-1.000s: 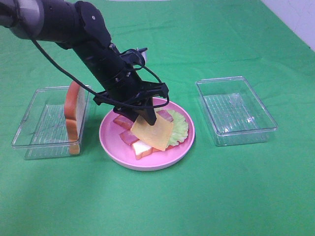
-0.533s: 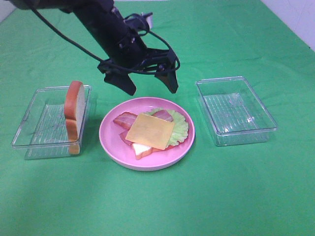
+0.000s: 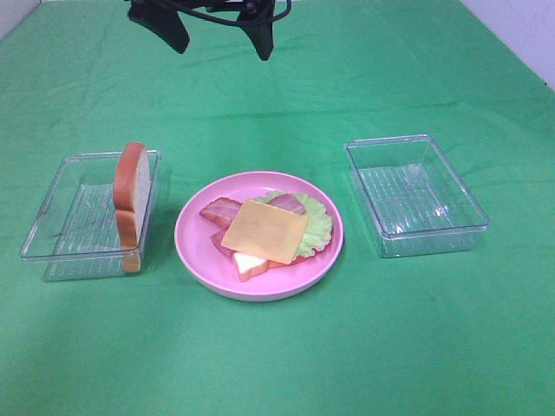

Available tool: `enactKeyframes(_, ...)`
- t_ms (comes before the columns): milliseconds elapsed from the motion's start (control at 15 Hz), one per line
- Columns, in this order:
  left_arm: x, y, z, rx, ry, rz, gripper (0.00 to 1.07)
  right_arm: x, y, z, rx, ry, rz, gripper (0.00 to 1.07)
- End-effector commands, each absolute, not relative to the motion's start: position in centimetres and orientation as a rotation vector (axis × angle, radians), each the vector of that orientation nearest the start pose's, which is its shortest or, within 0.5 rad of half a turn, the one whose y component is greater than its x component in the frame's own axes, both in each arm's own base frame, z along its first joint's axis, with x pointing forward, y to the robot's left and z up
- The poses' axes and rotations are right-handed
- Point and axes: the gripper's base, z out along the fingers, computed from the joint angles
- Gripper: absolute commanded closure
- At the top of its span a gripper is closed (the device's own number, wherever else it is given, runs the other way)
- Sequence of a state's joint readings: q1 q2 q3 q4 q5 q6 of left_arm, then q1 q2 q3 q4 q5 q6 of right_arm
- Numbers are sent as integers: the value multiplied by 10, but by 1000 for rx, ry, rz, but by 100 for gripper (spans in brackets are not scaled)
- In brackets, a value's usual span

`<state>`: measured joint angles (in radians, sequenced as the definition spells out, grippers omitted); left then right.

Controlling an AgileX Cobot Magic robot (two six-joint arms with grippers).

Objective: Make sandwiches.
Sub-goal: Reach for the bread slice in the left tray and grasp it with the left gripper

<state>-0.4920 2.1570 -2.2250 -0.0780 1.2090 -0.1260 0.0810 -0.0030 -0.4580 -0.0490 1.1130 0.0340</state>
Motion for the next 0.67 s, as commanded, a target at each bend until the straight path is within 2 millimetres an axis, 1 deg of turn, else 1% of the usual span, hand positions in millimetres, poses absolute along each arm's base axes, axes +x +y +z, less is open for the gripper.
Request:
enactKeyframes(67,401,-220,336,482,2673,-240,5,-6,-4,261,-55,2095,11,13)
enactKeyframes(133,399,-217,337,478,2674,-209,6,-6,-4,261,-55,2095,11,13)
enactKeyframes(267,394,-204,334,457,2711,-174,6,-6,-4,261,-55,2095,10,13)
enactKeyframes(400,393,-185,330,406,2751,-152,6,-6,-4,261,-55,2095,11,13)
enactKeyframes(533,394,-167,321,343,2805,-152,6,-6,-4,261,-55,2095,11,13)
enactKeyframes(600,392,-155,311,283,2853,-144,6,-6,-4,261,-55,2095,11,13)
enactKeyframes(667,391,-149,302,264,2894,-128,6,-6,-4,261,-55,2095,11,13)
